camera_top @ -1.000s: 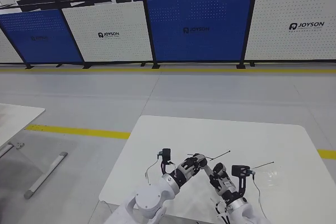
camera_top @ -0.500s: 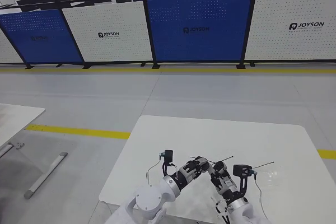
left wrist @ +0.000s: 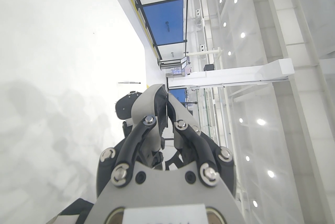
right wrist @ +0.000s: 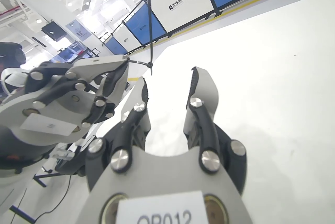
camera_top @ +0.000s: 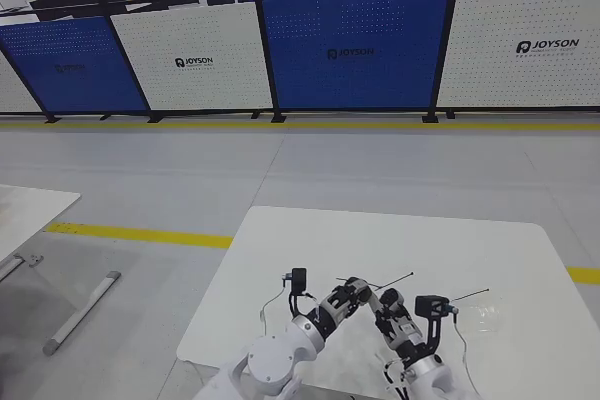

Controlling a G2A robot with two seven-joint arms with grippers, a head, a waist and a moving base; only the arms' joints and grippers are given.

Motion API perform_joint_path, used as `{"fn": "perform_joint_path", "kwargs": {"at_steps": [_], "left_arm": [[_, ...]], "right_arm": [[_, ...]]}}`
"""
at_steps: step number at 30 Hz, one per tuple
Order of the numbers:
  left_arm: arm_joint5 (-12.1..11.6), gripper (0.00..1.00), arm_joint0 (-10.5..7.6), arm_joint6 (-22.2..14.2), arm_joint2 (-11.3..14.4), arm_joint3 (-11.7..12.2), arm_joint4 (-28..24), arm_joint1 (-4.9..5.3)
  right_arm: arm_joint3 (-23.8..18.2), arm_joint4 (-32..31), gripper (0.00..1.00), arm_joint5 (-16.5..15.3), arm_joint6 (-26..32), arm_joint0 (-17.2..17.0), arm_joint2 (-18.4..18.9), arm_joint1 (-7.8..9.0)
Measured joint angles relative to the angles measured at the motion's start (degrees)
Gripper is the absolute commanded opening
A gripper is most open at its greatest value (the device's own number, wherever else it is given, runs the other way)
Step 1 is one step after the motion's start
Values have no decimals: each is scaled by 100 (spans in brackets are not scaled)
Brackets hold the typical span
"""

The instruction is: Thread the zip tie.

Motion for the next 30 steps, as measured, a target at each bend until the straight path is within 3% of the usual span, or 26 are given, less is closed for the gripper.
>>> {"fn": "perform_joint_path", "kwargs": {"at_steps": [15, 17, 19, 30], "left_arm": [[-11, 0, 19, 36, 124, 10, 238, -11], [-6, 0, 29, 15, 130, -2, 263, -8], [-8, 0, 41, 13, 132, -15, 285, -7], [-15, 0, 57, 44, 133, -23, 321, -11]], "right_arm": [[-103, 9, 27, 30, 59, -76, 81, 9], [-110, 7, 24, 36, 69, -77, 81, 9], [-112, 8, 0, 37, 73, -76, 82, 8], [-113, -16, 0, 61, 118, -78, 92, 7]]}}
